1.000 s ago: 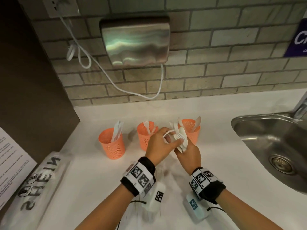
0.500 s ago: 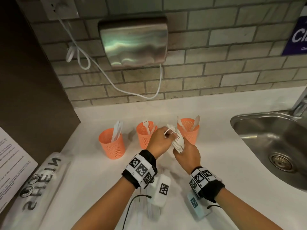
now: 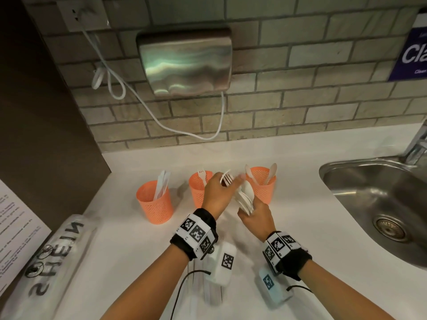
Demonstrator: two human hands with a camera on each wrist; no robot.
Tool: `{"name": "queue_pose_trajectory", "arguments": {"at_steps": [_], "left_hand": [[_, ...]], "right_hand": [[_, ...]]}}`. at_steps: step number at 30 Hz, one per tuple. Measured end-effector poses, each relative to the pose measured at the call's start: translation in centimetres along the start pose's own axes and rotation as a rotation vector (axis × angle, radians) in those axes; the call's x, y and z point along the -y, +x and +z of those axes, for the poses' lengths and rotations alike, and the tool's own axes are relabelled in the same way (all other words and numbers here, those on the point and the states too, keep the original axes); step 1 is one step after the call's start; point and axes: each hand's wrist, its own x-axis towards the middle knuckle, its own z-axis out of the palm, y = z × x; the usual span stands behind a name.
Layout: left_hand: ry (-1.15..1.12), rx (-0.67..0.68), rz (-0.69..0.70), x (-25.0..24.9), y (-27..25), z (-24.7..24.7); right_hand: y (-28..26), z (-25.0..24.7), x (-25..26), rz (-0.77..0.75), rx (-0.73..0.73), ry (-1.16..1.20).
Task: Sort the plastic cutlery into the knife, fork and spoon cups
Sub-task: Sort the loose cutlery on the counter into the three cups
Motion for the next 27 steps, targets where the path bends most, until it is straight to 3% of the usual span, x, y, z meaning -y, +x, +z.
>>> {"name": "queue_pose_trajectory", "arguments": {"at_steps": [5, 9, 15, 18, 21, 27], "left_hand": [[-0.054, -0.016, -0.018, 0.4, 0.4, 0.3], [-0.168, -0.168, 0.031, -1.0, 1.8, -0.9], [-0.406, -0.468, -0.005, -2.6, 4.7, -3.7], [-0.530, -0.506, -0.051, -2.6, 6.2, -5.2], [-0.496, -0.495, -0.004, -2.3, 7.4, -6.3], [-0.582, -0.517, 0.022, -2.0, 10.3, -7.1]], "right_hand": [[0.5, 0.2, -0.2, 0.034, 0.115, 0.128], [0.6, -0.2, -0.2, 0.138, 0.205, 0.258], [0.8, -1.3, -0.3, 0.258, 0.320, 0.449], [0.8, -2.1, -0.2, 0.268, 0.406, 0.544], [1.1, -2.6, -0.2, 0.213, 0.481, 0.512], [1.9, -3.8, -0.3, 0.213, 0.483, 0.524]]}}
